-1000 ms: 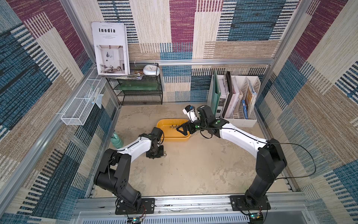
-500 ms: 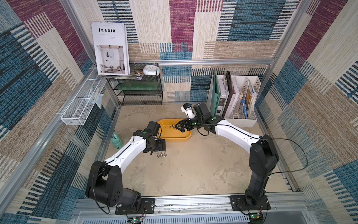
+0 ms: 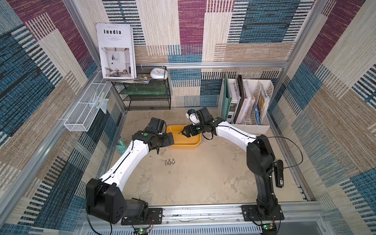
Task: Take out the wing nut from the storage box
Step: Pick up the wing nut from the storage box.
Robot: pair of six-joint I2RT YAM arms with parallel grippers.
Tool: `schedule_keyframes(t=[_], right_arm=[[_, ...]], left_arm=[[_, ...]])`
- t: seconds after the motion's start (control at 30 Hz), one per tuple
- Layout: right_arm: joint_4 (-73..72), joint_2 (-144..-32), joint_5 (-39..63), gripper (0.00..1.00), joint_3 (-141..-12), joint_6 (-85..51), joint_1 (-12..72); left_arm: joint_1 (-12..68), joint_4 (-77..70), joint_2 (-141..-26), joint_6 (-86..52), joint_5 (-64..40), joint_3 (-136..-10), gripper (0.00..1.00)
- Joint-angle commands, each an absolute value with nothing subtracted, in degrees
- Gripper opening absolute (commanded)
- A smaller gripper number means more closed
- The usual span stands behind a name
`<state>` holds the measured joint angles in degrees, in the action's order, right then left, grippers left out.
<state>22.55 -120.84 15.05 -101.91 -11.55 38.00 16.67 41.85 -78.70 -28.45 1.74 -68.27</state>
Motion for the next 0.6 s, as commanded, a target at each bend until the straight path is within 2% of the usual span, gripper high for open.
schedule_keyframes(t=[0.0, 0.1, 0.57], right_arm=[[25.04, -123.03, 15.19, 0.83, -103.80, -9.68, 38.00], [25.51, -125.58, 15.60, 0.73, -105.47, -8.36, 38.05], [28.02, -134.46, 13.95, 0.75, -113.30, -5.95, 36.70]], left_arm=[[16.53, 40.70, -77.64, -28.67, 2.02, -68.39, 0.99], [16.52, 38.03, -76.51, -23.94, -1.47, -66.91, 0.99], [16.35, 38.84, -74.75, -22.40, -7.21, -67.35, 0.99]])
